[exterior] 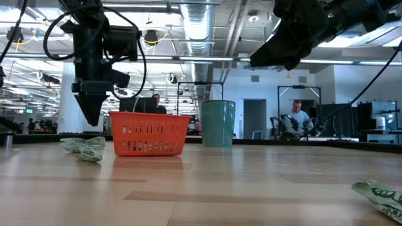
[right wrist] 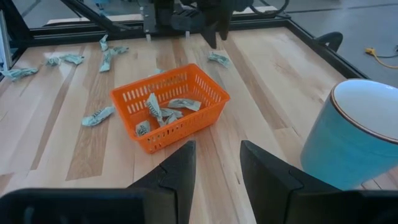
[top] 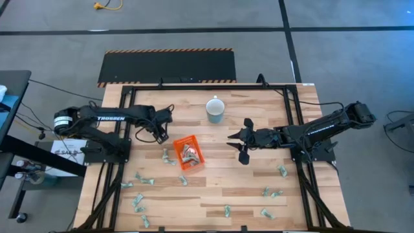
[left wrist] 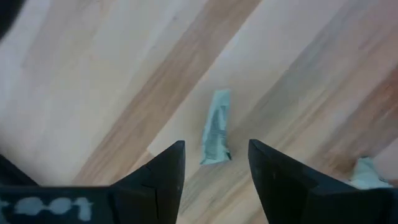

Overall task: Pick and place items into bin
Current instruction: Put the green stevia packet into the orange bin

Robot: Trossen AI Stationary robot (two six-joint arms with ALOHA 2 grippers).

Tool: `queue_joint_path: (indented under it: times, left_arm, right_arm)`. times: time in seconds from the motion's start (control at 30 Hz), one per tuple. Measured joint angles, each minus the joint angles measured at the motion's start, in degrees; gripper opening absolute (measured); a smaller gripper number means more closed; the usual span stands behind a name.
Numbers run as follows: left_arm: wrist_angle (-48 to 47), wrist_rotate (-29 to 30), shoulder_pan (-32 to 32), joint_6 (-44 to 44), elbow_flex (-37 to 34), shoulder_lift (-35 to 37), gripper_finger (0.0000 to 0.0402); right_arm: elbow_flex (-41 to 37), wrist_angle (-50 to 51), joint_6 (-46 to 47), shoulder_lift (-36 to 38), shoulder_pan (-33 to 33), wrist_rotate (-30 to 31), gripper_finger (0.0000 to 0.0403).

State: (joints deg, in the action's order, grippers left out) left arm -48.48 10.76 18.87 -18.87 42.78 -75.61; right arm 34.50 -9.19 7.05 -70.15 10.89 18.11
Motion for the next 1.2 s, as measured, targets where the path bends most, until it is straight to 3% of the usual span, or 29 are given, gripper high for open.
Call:
queue_joint_path:
  times: [0.3,0.67,0.87,1.2]
  left_arm:
    - [2.4,-5.0,2.8,2.6,-2.0,-4.5,0.0208]
    - [5.7,-4.9,2.9,7.7,-3.1,-10.5,0.0204]
    - [6.1,-5.9,2.9,10.2,-3.2,-10.4,0.0155]
    - [6.2,-6.6,2.8,9.6,-3.2,-10.4,0.0012]
  right_arm:
    - [0.0,0.0,0.0,0.0,0.0,0.0,0.0119]
    - [0.0,-0.1,0.0,0.0,0.0,0.0,0.0119]
    - [0.0,-0.1,0.0,0.0,0.0,0.0,0.0119]
    - [0.0,-0.1,0.0,0.0,0.0,0.0,0.0119]
